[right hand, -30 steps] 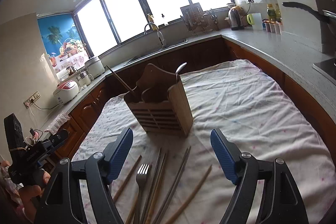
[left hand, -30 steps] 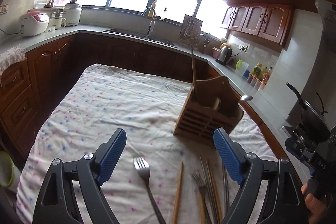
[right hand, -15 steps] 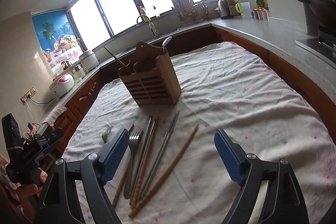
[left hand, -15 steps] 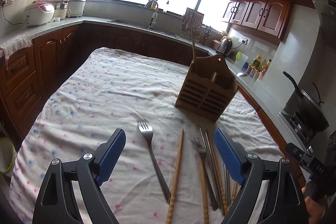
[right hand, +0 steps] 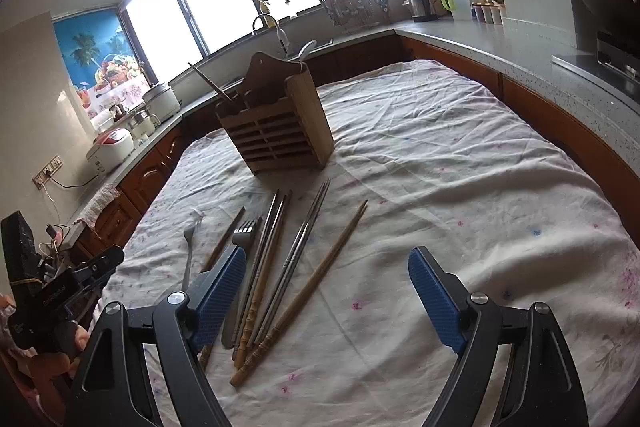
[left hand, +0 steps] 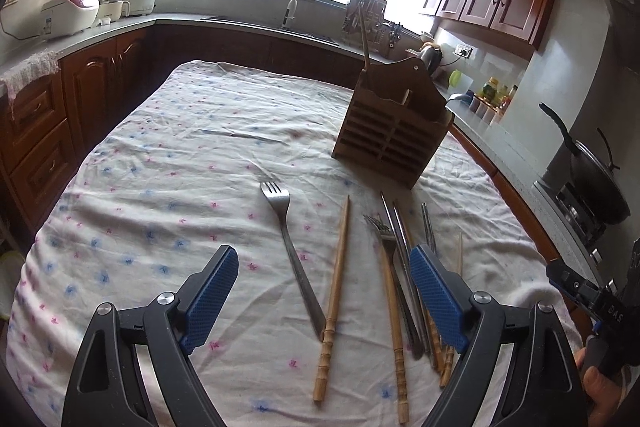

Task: Organize utensils
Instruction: 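Withdraw both open tools back over the remaining utensils, then grasp a wooden chopstick with the left tool while the right tool grasps another chopstick, then lift both chopsticks upright and carry them over the wooden holder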

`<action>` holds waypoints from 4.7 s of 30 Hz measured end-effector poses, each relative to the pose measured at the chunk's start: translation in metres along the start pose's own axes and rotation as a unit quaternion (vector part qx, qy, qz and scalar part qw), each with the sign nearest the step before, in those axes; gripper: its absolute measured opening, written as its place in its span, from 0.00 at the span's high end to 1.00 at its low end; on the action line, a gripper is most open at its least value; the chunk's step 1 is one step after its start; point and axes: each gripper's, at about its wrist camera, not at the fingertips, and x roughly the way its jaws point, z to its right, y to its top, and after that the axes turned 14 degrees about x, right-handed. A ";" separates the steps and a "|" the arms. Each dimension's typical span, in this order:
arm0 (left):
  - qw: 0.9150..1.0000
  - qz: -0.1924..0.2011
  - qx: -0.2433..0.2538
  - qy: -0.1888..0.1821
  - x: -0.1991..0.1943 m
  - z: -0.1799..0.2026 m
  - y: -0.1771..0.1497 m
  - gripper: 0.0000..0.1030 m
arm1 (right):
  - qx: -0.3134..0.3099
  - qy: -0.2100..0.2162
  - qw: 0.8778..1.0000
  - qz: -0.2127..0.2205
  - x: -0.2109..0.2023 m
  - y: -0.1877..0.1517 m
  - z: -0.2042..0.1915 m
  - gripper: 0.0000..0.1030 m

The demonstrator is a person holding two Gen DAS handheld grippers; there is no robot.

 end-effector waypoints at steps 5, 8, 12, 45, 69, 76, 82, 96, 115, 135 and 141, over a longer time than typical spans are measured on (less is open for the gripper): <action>1.000 -0.008 0.004 0.007 0.007 -0.002 0.003 0.15 | 0.001 -0.007 1.000 -0.007 0.012 -0.001 0.000 0.17; 1.000 -0.013 0.004 0.009 0.012 -0.004 0.004 0.15 | 0.005 -0.011 1.000 -0.013 0.019 -0.001 0.001 0.17; 1.000 -0.024 0.007 0.015 0.021 -0.006 0.007 0.15 | 0.009 -0.017 1.000 -0.020 0.030 0.002 0.001 0.17; 0.969 -0.194 0.151 -0.012 0.204 0.034 0.059 0.77 | -0.099 -0.057 0.982 -0.149 0.160 0.037 -0.020 0.88; 0.969 -0.193 0.150 -0.041 0.209 0.036 0.068 0.96 | -0.084 -0.041 0.987 -0.129 0.138 0.042 -0.028 0.95; 0.985 -0.129 0.092 -0.073 0.151 0.021 0.081 0.96 | -0.072 0.013 0.994 -0.079 0.078 0.057 -0.041 0.95; 0.990 -0.061 0.071 -0.105 0.080 0.008 0.089 0.96 | -0.067 0.045 0.996 -0.023 0.029 0.066 -0.047 0.95; 0.993 0.032 0.059 -0.098 -0.025 -0.006 0.077 0.96 | -0.068 0.074 0.994 0.049 -0.025 0.078 -0.061 0.95; 0.993 0.062 0.061 -0.079 -0.041 -0.008 0.085 0.96 | -0.068 0.081 0.992 0.065 -0.029 0.088 -0.067 0.95; 0.992 0.082 0.058 -0.077 -0.016 -0.016 0.109 0.96 | -0.066 0.089 0.989 0.095 -0.016 0.120 -0.082 0.95; 0.991 0.099 0.058 -0.069 -0.008 -0.017 0.127 0.96 | -0.067 0.094 0.987 0.113 -0.010 0.144 -0.091 0.95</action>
